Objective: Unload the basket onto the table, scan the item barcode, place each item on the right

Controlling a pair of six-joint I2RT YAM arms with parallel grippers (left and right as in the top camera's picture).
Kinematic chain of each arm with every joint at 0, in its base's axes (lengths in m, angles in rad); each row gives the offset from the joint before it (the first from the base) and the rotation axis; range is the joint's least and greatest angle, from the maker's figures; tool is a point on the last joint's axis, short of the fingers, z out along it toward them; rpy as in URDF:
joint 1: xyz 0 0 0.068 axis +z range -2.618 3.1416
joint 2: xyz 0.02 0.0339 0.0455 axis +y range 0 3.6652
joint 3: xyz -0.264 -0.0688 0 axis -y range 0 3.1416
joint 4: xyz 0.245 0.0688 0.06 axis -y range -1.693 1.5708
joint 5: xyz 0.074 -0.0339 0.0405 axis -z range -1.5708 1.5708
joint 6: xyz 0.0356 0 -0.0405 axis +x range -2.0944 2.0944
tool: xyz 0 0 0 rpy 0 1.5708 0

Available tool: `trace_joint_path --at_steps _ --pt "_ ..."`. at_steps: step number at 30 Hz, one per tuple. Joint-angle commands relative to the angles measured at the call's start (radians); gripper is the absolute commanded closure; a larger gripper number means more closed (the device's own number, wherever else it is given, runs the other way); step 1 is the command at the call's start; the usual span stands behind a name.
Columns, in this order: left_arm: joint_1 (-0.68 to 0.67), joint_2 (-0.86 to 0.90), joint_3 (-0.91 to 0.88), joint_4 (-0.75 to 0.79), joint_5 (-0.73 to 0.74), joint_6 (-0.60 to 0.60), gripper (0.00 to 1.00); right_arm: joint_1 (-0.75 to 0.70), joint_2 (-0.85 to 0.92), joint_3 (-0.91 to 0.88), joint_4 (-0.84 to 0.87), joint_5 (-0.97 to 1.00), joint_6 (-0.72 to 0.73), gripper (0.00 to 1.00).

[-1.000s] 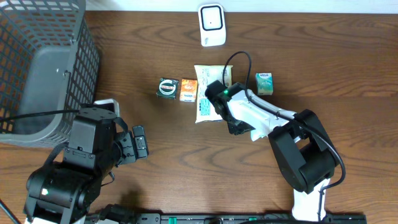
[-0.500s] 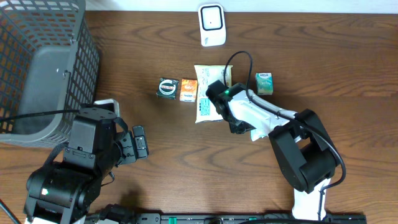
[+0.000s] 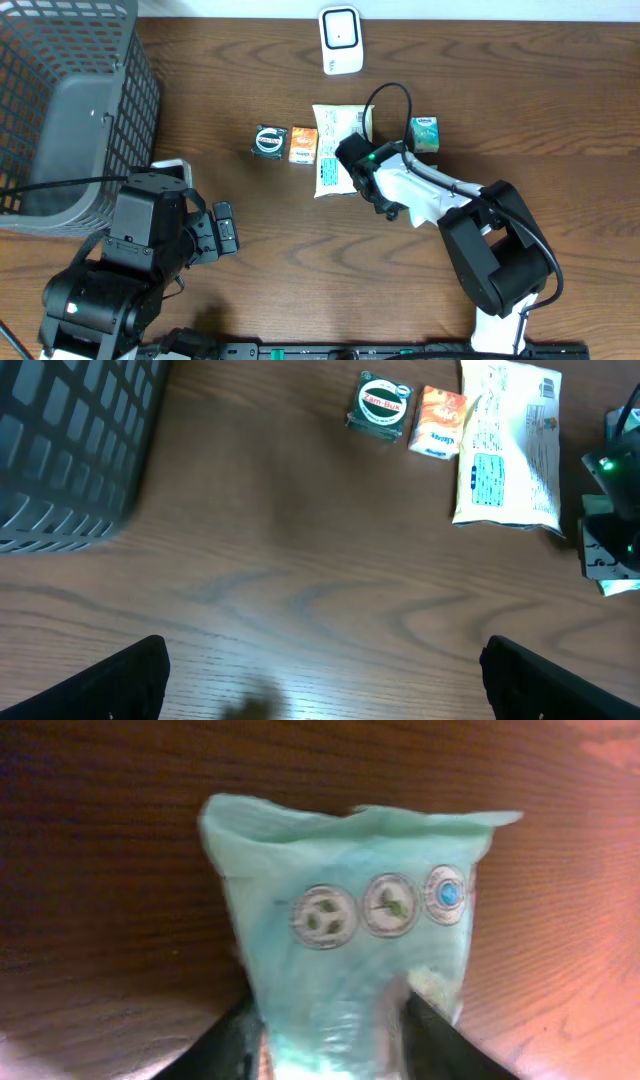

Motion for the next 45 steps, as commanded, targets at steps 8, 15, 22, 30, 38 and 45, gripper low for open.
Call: trace_joint_path --at_steps 8,15,22,30,38,45 --pt "0.002 -0.003 -0.001 0.001 -0.002 0.002 0.02 -0.133 0.034 0.016 -0.051 -0.314 -0.136 0.99" --pt "0.002 -0.003 -0.001 0.001 -0.002 0.002 0.02 -0.282 0.006 0.212 -0.219 -0.736 -0.351 0.99" --pt "0.002 -0.003 -0.001 0.001 -0.002 0.002 0.02 -0.444 -0.011 0.272 -0.300 -1.363 -0.645 0.99" --pt "0.002 -0.003 -0.001 0.001 -0.002 0.002 0.02 -0.566 -0.010 0.124 -0.320 -1.710 -0.834 0.99" --pt "0.002 -0.003 -0.001 0.001 -0.002 0.002 0.02 -0.661 -0.010 -0.105 -0.109 -1.647 -0.692 0.99" --pt "0.002 -0.003 -0.001 0.001 -0.002 0.002 0.02 -0.741 -0.011 -0.089 -0.080 -1.337 -0.541 0.89"
